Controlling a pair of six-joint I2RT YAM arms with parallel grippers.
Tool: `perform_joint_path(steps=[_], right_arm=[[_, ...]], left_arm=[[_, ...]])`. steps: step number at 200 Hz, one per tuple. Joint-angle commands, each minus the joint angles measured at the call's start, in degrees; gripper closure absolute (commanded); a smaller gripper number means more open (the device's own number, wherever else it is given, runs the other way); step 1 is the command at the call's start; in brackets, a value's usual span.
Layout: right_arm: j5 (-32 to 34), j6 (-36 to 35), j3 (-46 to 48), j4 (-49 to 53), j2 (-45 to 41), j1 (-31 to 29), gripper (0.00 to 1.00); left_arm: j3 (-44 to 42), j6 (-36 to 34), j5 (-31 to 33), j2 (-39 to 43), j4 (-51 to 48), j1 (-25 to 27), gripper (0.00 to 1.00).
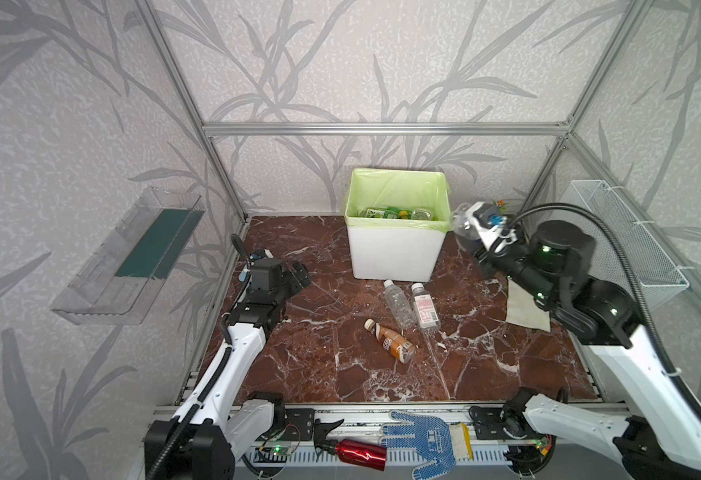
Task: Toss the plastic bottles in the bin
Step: 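Lift the clear bottle with the right gripper over the bin and drop it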
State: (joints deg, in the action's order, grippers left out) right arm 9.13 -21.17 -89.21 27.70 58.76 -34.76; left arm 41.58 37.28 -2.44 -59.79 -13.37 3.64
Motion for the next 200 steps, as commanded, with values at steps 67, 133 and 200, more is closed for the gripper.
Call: perform_joint_path(steps=[67, 133, 200], right_arm=[[-17.0, 17.2, -19.8, -6.1, 35.4, 7.5, 0.44], [-6.4, 15.0, -19.2, -10.8, 28.0, 9.7, 0.01], [-9.2, 21.5, 8.2, -18.3, 8.2, 17.4, 0.01]], left_arm=[[-2.1, 7.6, 2.0, 0.2, -5.4, 10.8, 0.01], [-2.1, 20.1, 4.6, 2.9, -15.2, 24.0, 0.01], [0.0, 35.8, 9.2, 2.6, -17.4, 36.8, 0.01]])
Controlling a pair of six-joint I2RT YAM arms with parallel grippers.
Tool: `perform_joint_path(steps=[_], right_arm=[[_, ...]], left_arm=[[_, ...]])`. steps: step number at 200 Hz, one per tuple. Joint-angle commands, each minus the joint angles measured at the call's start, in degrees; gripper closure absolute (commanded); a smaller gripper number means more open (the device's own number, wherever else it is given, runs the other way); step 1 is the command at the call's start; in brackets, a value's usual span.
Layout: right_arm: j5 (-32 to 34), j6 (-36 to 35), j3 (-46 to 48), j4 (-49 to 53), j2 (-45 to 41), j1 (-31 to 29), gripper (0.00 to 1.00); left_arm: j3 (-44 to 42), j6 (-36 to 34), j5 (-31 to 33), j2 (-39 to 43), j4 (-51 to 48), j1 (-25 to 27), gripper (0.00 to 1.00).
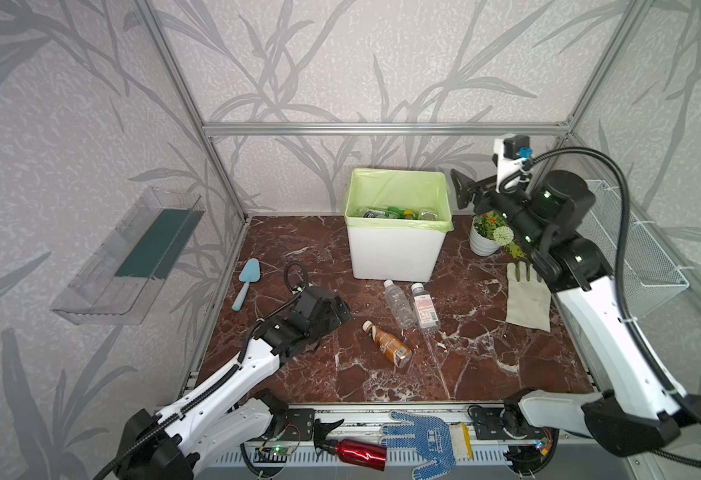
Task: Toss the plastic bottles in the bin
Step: 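Lift the clear bottle with the right gripper over the bin and drop it, then lower the left gripper onto the brown coffee bottle while the right gripper withdraws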
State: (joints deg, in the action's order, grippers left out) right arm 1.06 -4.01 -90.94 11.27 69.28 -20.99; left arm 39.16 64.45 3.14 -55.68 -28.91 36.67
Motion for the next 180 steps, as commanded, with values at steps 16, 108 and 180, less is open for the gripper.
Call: perform_joint_path(steps=[16, 108, 180], right_arm=[[-2.9, 7.0, 17.2, -2.0, -6.6, 7.3, 0.01], [-5.4, 15.8, 47.0, 0.4, -24.6, 17.3, 0.01], [-5.5, 14.4, 50.0, 4.6, -25.7, 17.5, 0.01]], left_arm=[[3.6, 12.5, 5.4, -4.1, -0.8, 7.6, 0.01], [8.6, 26.0, -4.2, -25.4, 10.9, 16.4, 0.05], [9.3, 30.6, -7.4, -34.9, 18.1, 18.9, 0.09]])
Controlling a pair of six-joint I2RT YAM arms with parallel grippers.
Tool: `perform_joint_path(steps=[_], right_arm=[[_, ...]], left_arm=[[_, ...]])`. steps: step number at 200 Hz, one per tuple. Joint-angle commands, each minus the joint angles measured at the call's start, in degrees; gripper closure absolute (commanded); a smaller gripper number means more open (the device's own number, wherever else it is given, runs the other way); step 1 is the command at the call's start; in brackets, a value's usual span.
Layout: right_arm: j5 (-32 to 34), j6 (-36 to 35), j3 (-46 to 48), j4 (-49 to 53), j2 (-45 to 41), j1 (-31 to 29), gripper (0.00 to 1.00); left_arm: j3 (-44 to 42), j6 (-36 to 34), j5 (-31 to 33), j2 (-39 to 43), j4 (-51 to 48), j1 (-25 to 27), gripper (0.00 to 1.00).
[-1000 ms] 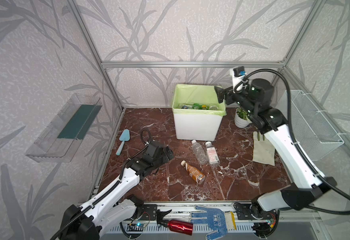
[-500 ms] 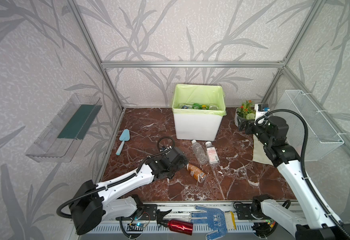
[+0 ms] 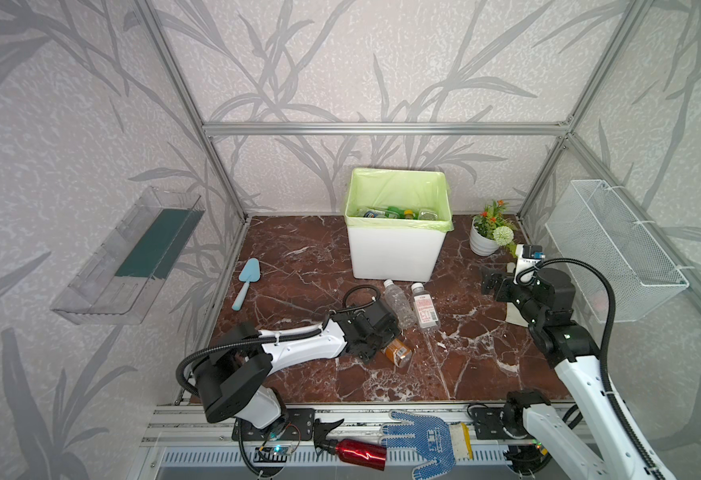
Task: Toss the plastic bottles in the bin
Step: 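Lower the left gripper onto the brown coffee bottle while the right gripper withdraws, then lift the coffee bottle with the left gripper over the bin and release it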
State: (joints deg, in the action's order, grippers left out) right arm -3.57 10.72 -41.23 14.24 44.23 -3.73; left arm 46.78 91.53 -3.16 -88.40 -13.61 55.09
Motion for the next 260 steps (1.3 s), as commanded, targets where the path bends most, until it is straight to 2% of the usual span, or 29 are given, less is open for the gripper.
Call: perform_joint_path(steps=[1, 31, 56, 78, 110, 132, 146, 157, 171, 183, 203, 230, 244, 260], right_arm=[[-0.9, -0.3, 0.3, 1.6, -0.7, 0.2, 0.01], [-1.3, 0.1, 0.8, 2.2, -0.6, 0.3, 0.01], [-1.7, 0.2, 0.8, 2.1, -0.2, 0.3, 0.01], [-2.2, 0.4, 1.0, 2.2, 0.0, 0.3, 0.01], [-2.3, 0.4, 1.1, 2.5, 0.5, 0.3, 0.01], [-1.9, 0.1, 1.0, 2.4, 0.9, 0.4, 0.01], [-1.7, 0.1, 0.9, 2.1, 1.5, 0.4, 0.01], [-1.4, 0.3, 1.0, 1.8, 1.8, 0.4, 0.01], [-0.7, 0.9, 1.0, 1.4, 1.8, 0.4, 0.01], [-0.2, 1.7, 1.4, 0.7, 1.4, 0.4, 0.01], [0.4, 3.1, 2.2, -0.1, 0.4, 0.5, 0.01], [1.5, 4.9, 2.8, 0.1, -1.1, 0.5, 0.01], [1.7, 6.2, 2.9, 0.6, -2.0, 0.5, 0.01], [1.1, 6.9, 2.8, 1.0, -3.0, 0.4, 0.00]], left_arm=[[1.7, 3.5, -1.1, -2.3, 2.8, 0.5, 0.09], [1.3, 5.0, -1.8, -5.9, 6.2, 0.5, 0.22], [-1.2, 6.6, -2.5, -7.0, 11.6, 0.4, 0.39], [-1.6, 5.6, 0.4, -4.3, 11.1, 0.6, 0.53], [-0.9, 2.3, 6.2, 3.8, 5.8, 0.6, 0.58], [0.0, -1.3, 12.5, 13.0, 0.2, 0.6, 0.58], [2.8, -7.2, 19.0, 20.1, -5.6, 0.5, 0.58], [6.4, -13.8, 26.5, 25.6, -9.6, 0.5, 0.58], [11.7, -24.5, 34.4, 31.2, -12.1, -0.7, 0.57], [17.4, -35.0, 36.8, 34.2, -11.7, -3.7, 0.58], [28.4, -51.2, 35.7, 34.6, -8.6, -9.3, 0.58], [39.7, -70.0, 33.9, 27.8, 1.3, -11.5, 0.51], [45.4, -72.3, 28.9, 21.0, 1.8, -14.4, 0.48], [51.5, -68.8, 19.4, 10.6, -0.4, -19.1, 0.45]])
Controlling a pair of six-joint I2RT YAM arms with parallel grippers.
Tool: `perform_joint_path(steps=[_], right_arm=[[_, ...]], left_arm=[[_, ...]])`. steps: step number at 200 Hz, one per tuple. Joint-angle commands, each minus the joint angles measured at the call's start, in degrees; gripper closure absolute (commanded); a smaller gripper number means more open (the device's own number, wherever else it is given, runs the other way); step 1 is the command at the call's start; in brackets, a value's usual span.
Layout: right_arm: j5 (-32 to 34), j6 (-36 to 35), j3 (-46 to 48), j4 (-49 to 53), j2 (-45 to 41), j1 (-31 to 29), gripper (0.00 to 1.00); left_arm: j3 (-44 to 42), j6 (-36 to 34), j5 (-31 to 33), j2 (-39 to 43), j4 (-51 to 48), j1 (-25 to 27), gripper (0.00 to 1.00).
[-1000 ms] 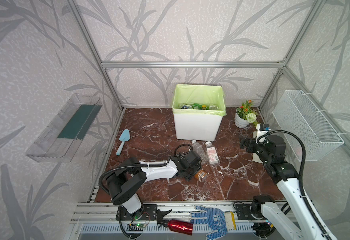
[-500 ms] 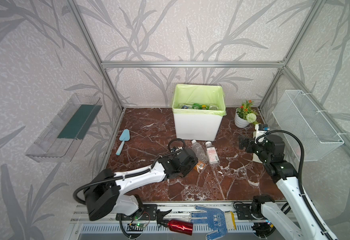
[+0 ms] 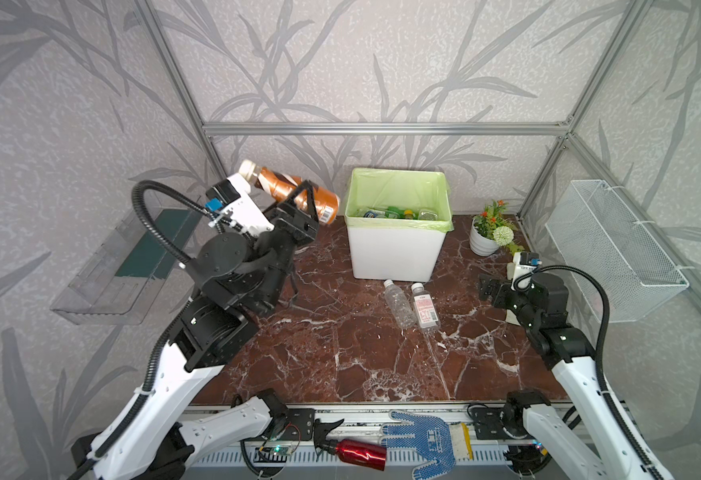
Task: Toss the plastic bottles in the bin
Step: 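Lift the coffee bottle with the left gripper over the bin and release it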
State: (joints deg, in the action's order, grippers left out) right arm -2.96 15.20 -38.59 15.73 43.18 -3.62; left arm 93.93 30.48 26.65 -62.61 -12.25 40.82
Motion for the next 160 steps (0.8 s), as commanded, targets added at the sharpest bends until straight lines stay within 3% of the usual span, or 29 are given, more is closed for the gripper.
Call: perform_joint_path(steps=[1, 30, 47, 54, 88, 137, 160], right_arm=[[0.4, 2.5, 0.1, -0.5, -2.0, 0.3, 0.00], [-1.6, 2.6, -1.0, 0.6, -2.3, 0.3, 0.02], [-1.7, 2.0, -2.3, 2.4, -2.6, 0.3, 0.02], [-1.3, 1.7, -2.8, 3.2, -2.9, 0.3, 0.02], [0.0, 1.8, -3.2, 4.8, -4.2, 0.3, 0.02], [-3.7, 8.2, -2.6, 4.4, 1.0, -0.3, 0.09], [-2.1, 10.6, -2.4, 4.2, 4.5, -3.9, 0.10]], left_arm=[[4.7, -7.4, -11.1, -15.9, -1.9, -5.1, 0.44], [20.7, -2.6, -25.4, -37.3, -13.8, -7.4, 0.37], [26.8, -2.5, -27.5, -42.5, -18.5, -6.1, 0.13], [26.6, -4.3, -26.4, -41.5, -17.5, -5.1, 0.01], [14.6, -18.3, -14.2, -27.5, -2.7, 1.5, 0.01], [1.4, -20.8, -9.5, -15.2, 1.4, 1.4, 0.01], [-4.0, -20.8, -7.9, -12.0, 1.6, 0.0, 0.01]])
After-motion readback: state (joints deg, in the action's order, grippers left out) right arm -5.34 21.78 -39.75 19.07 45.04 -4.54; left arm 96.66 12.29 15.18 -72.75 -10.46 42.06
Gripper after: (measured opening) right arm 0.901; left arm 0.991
